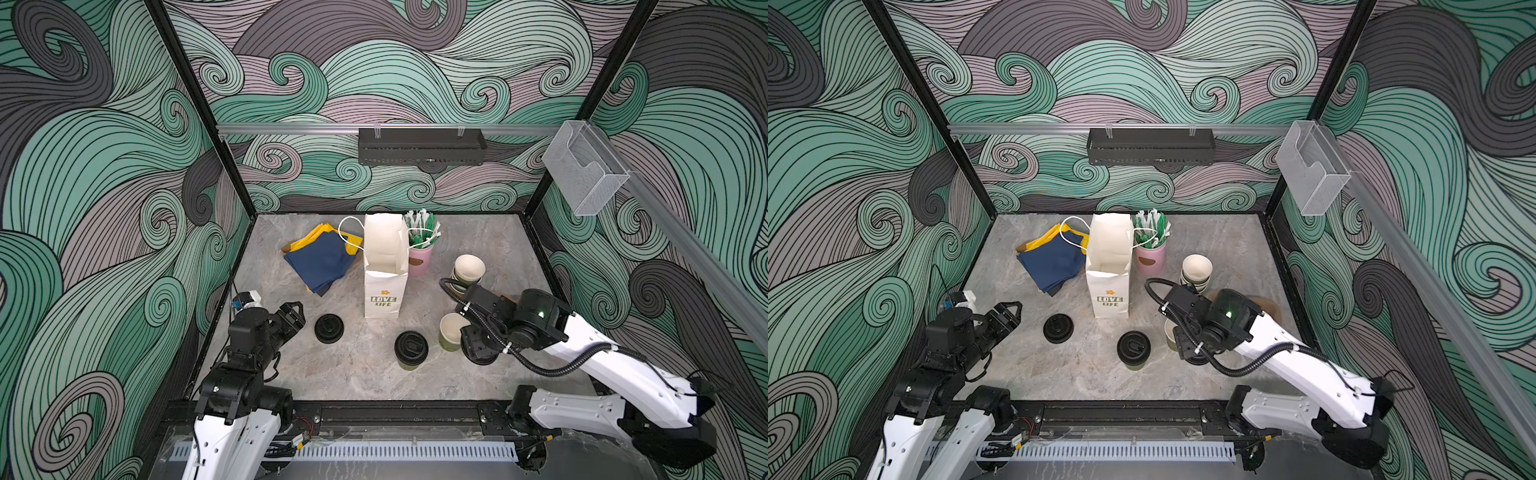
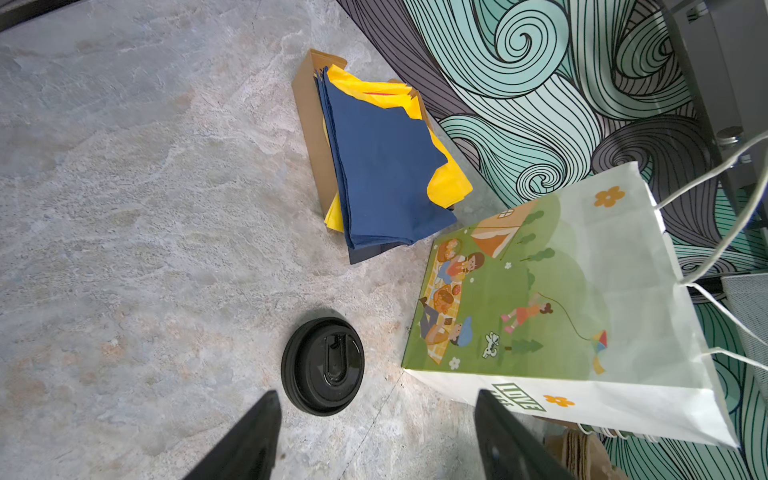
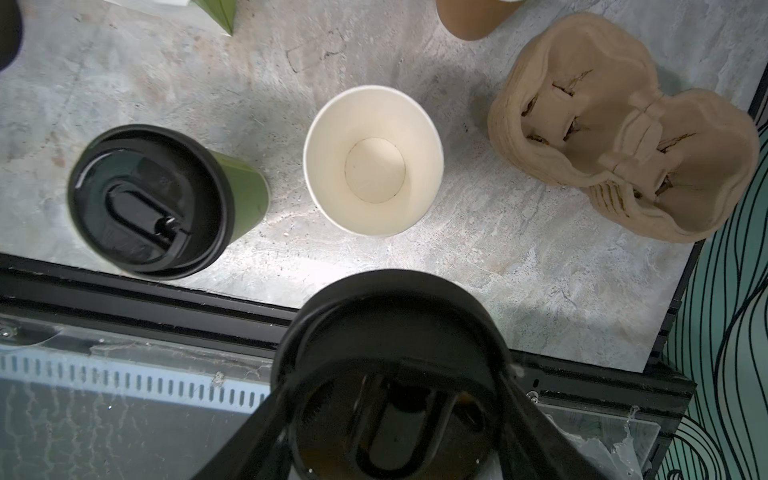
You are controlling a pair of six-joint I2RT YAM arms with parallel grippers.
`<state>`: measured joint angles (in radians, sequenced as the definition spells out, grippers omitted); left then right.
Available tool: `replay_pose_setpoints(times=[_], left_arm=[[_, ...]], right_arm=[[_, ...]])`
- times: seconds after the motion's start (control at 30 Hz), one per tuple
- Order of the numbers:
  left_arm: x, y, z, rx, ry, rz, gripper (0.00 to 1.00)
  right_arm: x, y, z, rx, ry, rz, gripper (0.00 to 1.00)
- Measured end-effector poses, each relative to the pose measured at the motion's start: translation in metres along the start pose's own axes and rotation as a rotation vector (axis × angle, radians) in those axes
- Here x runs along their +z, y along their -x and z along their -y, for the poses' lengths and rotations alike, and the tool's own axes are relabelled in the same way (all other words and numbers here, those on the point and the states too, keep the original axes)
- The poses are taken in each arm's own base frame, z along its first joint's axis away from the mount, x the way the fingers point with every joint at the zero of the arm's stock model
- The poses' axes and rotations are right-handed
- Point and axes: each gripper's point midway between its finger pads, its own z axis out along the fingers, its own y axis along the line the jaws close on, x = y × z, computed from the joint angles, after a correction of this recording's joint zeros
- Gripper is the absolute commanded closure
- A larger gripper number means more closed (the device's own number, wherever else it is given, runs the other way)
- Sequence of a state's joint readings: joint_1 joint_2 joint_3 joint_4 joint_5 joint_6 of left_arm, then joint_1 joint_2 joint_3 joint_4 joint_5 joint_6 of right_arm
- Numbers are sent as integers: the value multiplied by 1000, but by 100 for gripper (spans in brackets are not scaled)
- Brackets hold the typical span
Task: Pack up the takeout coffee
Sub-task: 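Lower the black lid onto the rim of the new green cup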
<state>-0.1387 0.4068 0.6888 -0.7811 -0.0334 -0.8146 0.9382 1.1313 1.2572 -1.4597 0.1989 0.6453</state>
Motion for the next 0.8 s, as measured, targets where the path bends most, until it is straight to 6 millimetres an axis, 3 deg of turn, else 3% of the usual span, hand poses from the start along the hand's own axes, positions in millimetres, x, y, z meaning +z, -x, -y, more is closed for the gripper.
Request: replay_pose_setpoints(times=[0.37,0.6,0.8], left_arm=[[2,-3,2,13,-4,-25,25],[2,-4,2,14,-4,-28,25],[2,-4,2,14,-4,-28,25]], right_arm=[[50,35,-20,0,63,-62,30],[72,48,-15,-21,44,-76,29],[78,53,-9,-25,39,-71,29]])
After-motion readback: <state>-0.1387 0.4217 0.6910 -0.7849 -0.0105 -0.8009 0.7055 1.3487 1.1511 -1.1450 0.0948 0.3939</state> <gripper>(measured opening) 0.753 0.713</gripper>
